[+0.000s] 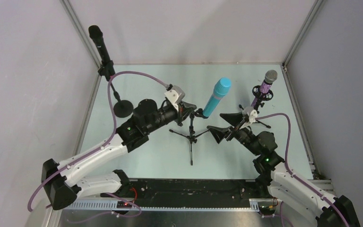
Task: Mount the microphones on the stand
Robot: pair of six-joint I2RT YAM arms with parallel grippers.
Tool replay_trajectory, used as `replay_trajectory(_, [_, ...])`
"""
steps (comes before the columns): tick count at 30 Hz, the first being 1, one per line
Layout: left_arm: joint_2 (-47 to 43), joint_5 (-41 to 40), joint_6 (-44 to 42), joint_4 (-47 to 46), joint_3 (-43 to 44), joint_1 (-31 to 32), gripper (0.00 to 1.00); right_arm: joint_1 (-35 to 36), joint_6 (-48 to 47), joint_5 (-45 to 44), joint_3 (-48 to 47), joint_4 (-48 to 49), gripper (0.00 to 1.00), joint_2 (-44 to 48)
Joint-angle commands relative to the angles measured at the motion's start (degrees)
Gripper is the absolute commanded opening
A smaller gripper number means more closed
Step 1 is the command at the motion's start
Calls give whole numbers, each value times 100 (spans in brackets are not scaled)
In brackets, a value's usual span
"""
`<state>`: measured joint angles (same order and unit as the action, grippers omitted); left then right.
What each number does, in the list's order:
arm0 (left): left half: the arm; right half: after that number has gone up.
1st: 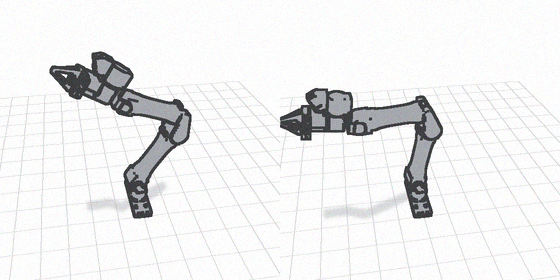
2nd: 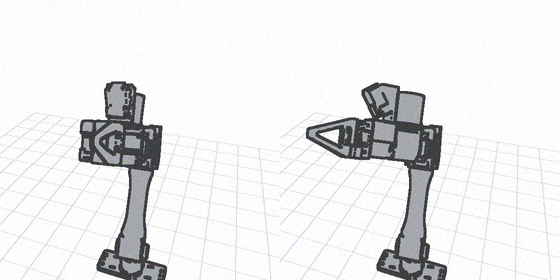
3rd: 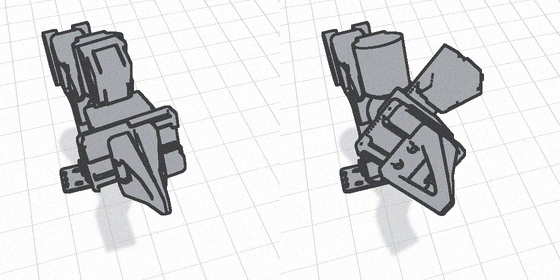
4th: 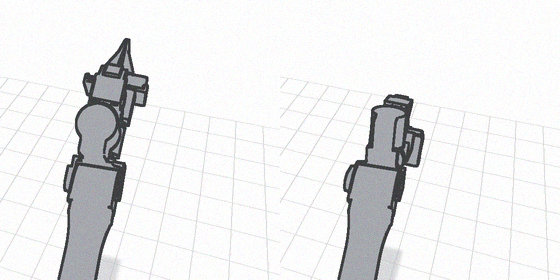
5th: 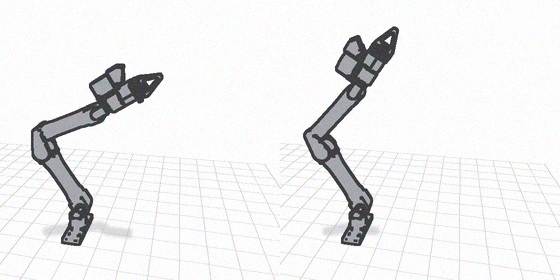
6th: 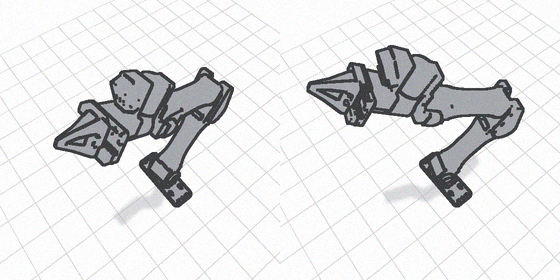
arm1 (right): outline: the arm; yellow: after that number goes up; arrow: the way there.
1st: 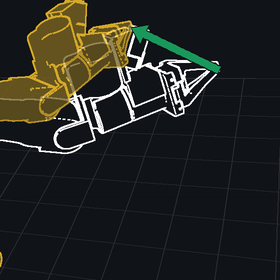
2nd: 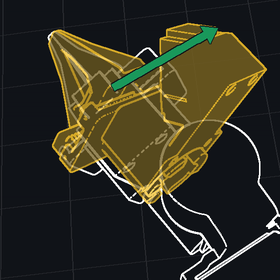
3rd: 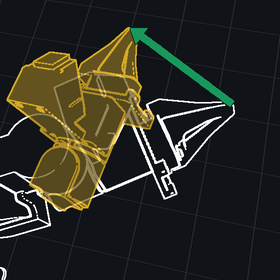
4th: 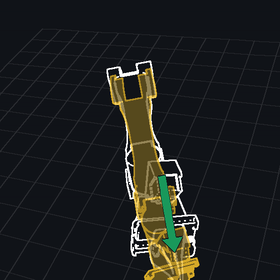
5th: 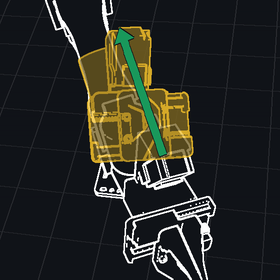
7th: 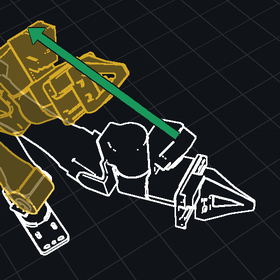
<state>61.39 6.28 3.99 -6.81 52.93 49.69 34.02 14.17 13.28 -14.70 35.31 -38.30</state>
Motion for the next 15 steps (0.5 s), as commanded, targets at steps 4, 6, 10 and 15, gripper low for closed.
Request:
replay_trajectory(4, [198, 83, -134, -72, -198, 159, 0, 12, 46, -83, 62, 29, 100, 75])
replay_trajectory(6, [186, 18, -111, -81, -375, 203, 0, 15, 39, -92, 76, 13, 99, 85])
replay_trajectory(10, [159, -161, -31, -87, -672, 226, 0, 12, 46, -90, 87, 18, 100, 71])
replay_trajectory(15, [229, -312, 4, -128, -910, 232, 0, 13, 74, -81, 112, 45, 100, 52])
